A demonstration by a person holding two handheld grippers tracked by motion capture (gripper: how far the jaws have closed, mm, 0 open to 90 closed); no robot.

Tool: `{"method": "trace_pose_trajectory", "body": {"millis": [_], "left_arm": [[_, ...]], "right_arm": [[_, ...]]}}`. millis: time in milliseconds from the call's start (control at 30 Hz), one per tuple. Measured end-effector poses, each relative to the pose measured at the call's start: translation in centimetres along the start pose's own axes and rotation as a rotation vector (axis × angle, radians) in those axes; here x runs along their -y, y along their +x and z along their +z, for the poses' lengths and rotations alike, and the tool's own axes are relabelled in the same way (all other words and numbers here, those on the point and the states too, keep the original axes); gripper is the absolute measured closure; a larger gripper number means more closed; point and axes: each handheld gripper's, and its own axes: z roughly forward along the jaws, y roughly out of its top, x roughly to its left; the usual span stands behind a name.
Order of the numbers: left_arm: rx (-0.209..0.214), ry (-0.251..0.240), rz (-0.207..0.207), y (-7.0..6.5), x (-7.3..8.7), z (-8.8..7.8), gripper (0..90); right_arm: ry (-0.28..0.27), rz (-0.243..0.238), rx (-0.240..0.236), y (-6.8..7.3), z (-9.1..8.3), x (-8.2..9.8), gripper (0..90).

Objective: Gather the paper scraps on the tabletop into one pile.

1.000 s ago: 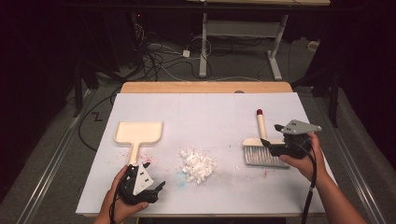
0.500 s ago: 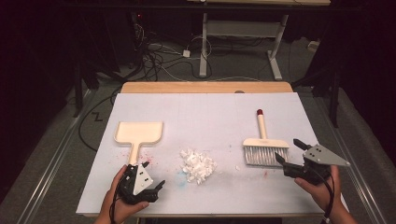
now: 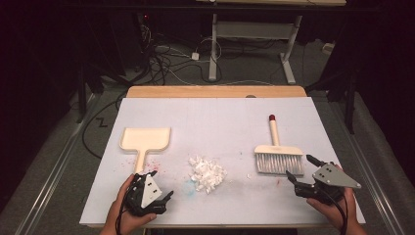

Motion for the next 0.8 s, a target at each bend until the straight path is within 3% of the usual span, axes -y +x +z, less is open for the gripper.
{"method": "trace_pose_trajectory", "body": {"millis": [800], "left_arm": [[0.009, 0.015, 0.005, 0.17, -0.41, 0.86, 18.1]], "right_arm": [[0.016, -0.006, -0.007, 0.1, 0.42, 0.21, 19.5]]}}
